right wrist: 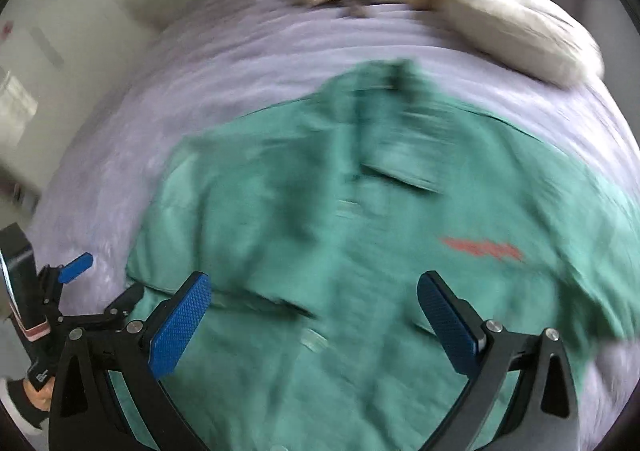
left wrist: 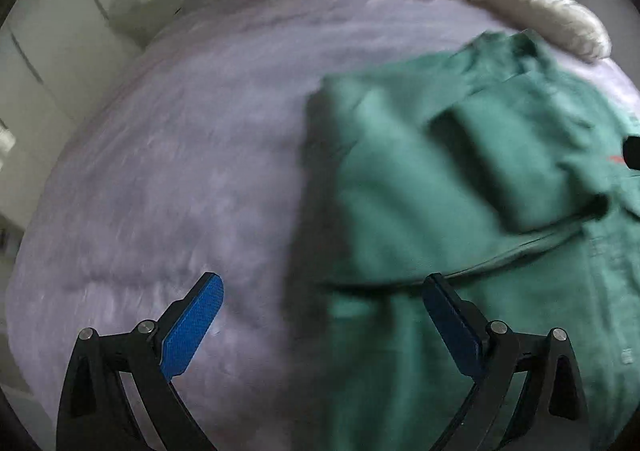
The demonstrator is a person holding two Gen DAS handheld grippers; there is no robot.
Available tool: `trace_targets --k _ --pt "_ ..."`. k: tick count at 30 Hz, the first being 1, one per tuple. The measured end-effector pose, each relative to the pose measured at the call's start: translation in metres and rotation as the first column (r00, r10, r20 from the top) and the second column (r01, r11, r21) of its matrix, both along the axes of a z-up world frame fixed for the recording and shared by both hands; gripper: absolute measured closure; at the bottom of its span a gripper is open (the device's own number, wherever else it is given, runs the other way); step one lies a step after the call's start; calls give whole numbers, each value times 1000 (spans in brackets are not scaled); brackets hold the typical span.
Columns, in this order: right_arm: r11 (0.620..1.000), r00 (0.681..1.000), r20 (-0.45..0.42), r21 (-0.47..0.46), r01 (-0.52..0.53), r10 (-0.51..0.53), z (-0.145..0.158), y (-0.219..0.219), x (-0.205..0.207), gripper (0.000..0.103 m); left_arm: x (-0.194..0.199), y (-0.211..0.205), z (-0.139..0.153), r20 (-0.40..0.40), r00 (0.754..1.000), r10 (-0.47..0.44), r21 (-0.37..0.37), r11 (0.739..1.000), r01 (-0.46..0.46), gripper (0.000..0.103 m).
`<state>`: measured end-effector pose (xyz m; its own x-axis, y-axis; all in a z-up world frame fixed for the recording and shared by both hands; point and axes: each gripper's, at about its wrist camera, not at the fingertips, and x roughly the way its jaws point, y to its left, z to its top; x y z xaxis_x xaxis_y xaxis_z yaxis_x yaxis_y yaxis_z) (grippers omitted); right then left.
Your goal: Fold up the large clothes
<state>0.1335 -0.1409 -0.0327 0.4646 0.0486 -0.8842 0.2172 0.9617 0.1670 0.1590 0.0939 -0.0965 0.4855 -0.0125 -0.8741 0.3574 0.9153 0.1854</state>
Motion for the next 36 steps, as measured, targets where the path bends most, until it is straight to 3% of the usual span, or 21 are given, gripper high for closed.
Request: trace_targets --k 4,7,9,11,12,15,18,21,24,26,29,33,36 --pt "994 994 -44 -50 -98 96 -34 51 46 0 11 6 -19 39 998 48 29 998 -49 3" --pt "961 986 -117 -240 -141 116 -64 80 74 0 24 16 -29 46 991 127 8 992 -127 3" --pt "939 981 -163 -310 -150 103 -78 83 82 18 28 23 -36 15 986 163 -37 986 -163 3" --pt "956 988 -124 -267 -121 90 -71 72 77 82 28 28 -37 15 985 173 -61 983 -172 2" --pt "960 992 -106 -264 -90 64 -61 63 70 85 29 29 -37 17 985 172 -67 983 -170 2" --pt "994 999 7 -99 46 -45 -29 10 43 85 29 33 -36 4 984 176 -92 980 -175 2" --pt "975 974 62 68 212 -216 -14 -62 8 84 31 38 -36 -10 985 173 -116 978 -173 2" --pt "908 929 29 223 354 -369 -27 -127 -26 77 31 37 -35 -16 989 149 -115 982 -150 2" --pt "808 863 -58 326 491 -501 -48 -173 -68 58 25 40 -24 -30 994 103 -117 987 -106 2" --pt "771 841 -66 366 521 -536 -51 -181 -91 42 20 44 -13 -47 997 64 -112 991 -69 2" --pt "738 833 -66 429 520 -549 -57 -181 -116 41 12 48 3 -50 998 38 -100 994 -43 2" --pt "744 862 -56 479 465 -504 -58 -173 -121 41 17 39 25 -28 999 45 -143 988 -49 2" --pt "764 877 -41 472 439 -479 -58 -164 -105 41 28 18 17 -20 998 54 -131 990 -56 2"
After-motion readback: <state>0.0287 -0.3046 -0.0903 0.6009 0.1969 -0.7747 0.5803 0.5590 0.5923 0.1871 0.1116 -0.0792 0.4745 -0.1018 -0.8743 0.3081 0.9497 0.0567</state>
